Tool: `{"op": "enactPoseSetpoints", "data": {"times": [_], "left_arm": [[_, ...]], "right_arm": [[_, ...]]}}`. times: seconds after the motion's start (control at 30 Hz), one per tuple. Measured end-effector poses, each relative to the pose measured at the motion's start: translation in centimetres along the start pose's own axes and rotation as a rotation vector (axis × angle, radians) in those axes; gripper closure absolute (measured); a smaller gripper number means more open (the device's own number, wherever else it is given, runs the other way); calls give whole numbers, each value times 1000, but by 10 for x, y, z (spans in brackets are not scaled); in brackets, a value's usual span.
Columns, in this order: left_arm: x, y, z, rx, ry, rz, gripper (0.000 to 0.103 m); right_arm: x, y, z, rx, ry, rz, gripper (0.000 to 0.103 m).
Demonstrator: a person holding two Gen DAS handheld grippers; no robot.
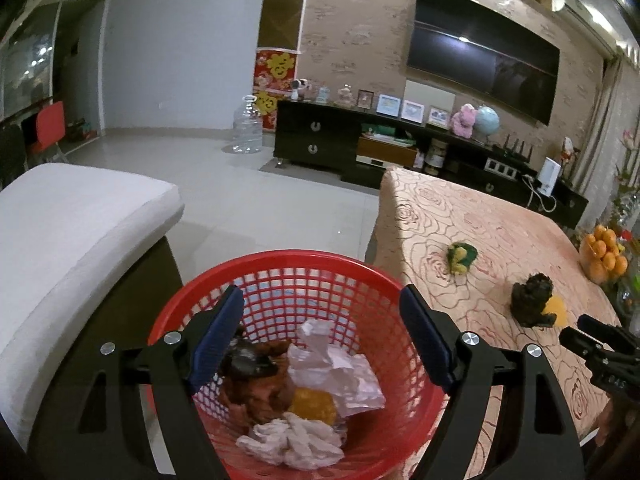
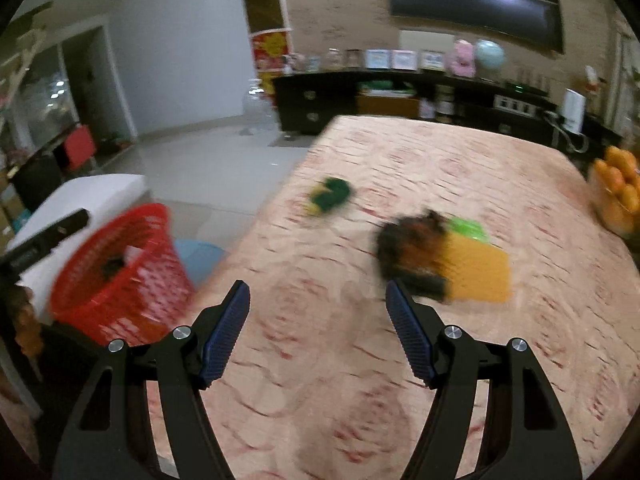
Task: Collect trash
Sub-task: 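Move both open grippers back toward the remaining trash on the table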
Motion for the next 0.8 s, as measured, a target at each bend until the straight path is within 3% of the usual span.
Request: {"op": "enactPoseSetpoints", "data": {"times": [0.17, 0.37, 0.8], "left_arm": [[-6, -14, -4, -15, 11, -25, 26], [-17, -35, -9, -41, 35, -61, 25], [-39, -86, -24, -97, 91, -174, 22]], "right_arm": [[-20, -34, 5, -122, 11, -10, 34], [-38, -67, 4, -193, 27, -74, 31], [-47, -85, 1, -181, 40, -150, 31]]}}
Point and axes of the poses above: each gripper's, at about its wrist camera, not at the fingertips, and z roughly against the way its jaws point, y to its left, x to its top, the point moved 3 cm from there along -z, roughly the way its jaws point, and after that the axes turned 11 degrees about z, right-handed, at the moved point
